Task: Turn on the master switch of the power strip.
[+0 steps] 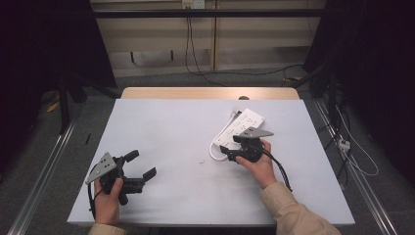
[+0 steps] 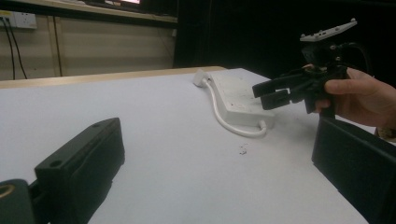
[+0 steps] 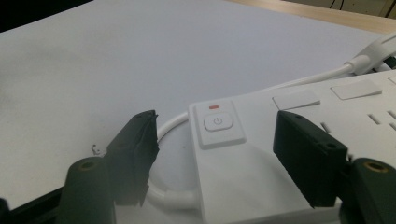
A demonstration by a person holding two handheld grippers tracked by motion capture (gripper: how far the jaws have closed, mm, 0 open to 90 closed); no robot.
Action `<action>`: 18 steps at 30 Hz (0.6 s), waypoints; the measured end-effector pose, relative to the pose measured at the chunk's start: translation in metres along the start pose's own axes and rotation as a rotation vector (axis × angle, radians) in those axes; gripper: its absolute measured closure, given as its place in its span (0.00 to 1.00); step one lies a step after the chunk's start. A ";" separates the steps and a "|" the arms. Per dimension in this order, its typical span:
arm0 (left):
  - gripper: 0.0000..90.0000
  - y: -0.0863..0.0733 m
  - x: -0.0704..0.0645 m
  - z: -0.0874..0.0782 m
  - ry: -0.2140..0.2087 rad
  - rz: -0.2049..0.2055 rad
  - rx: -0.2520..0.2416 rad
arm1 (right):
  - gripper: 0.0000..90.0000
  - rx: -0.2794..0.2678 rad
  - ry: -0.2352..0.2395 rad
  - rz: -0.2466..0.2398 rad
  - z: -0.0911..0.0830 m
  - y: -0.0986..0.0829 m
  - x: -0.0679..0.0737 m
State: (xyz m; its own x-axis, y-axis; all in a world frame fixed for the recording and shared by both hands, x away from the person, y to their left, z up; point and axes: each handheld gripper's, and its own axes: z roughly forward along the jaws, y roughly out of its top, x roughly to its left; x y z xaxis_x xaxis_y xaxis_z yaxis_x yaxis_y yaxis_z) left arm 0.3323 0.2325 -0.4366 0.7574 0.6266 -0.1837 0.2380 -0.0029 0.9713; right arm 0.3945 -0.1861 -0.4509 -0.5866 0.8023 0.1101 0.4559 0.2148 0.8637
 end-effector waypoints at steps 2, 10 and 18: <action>0.02 0.000 0.000 0.001 -0.003 -0.001 -0.002 | 0.29 -0.001 0.003 0.004 -0.004 -0.001 -0.001; 0.02 0.000 0.000 0.002 0.000 0.004 0.008 | 0.22 -0.005 0.019 -0.017 -0.021 -0.006 0.000; 0.02 -0.001 -0.001 0.004 0.000 0.005 0.014 | 0.18 -0.017 0.024 -0.023 -0.038 -0.011 -0.001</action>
State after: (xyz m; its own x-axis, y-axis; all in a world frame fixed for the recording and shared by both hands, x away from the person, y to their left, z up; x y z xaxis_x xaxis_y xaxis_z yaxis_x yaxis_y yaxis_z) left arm 0.3335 0.2291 -0.4377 0.7586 0.6267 -0.1784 0.2422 -0.0171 0.9701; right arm 0.3649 -0.2105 -0.4424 -0.6125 0.7839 0.1018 0.4312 0.2234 0.8742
